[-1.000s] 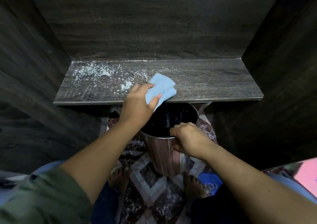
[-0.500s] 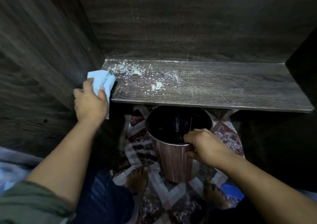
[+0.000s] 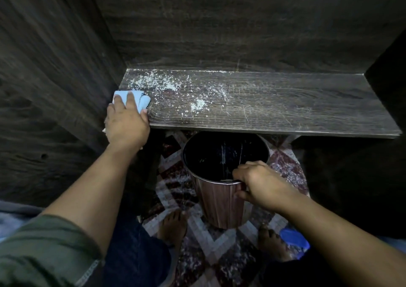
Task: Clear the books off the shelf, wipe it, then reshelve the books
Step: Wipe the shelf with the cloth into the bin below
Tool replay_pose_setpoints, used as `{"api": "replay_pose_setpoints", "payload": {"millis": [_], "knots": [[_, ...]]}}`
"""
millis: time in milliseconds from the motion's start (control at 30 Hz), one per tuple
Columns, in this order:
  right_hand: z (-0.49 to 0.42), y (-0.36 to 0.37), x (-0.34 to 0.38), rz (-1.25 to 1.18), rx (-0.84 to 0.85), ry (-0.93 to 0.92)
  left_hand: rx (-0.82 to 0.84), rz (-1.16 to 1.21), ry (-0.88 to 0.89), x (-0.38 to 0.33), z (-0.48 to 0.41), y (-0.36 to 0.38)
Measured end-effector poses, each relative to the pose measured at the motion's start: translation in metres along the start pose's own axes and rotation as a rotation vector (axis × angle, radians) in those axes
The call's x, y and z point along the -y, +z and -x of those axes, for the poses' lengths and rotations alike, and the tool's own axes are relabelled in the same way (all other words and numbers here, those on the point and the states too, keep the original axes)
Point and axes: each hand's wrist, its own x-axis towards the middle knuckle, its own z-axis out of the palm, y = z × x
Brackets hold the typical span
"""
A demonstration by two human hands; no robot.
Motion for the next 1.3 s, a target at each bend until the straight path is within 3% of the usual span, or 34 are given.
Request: {"api": "replay_pose_setpoints", "payload": {"millis": [267,433,833,1167,1300], "knots": [[0.0,0.003,-0.001,-0.018,-0.048,-0.012,0.092,-0.118,0.072,-0.033,0.018,0.009],[0.0,0.004,-0.004,-0.018,-0.038,0.007,0.013,-0.123,0.135,-0.053,0.034,0.016],[0.001,0.003,-0.009,-0.013,-0.025,0.029,0.06,-0.157,0.203,-0.103,0.06,0.02],[0.01,0.0,-0.02,-0.004,-0.018,0.087,0.007,0.025,0.502,-0.13,0.076,0.02],[0.013,0.001,-0.028,-0.017,-0.042,0.121,-0.087,0.16,0.491,-0.126,0.055,0.005]]}}
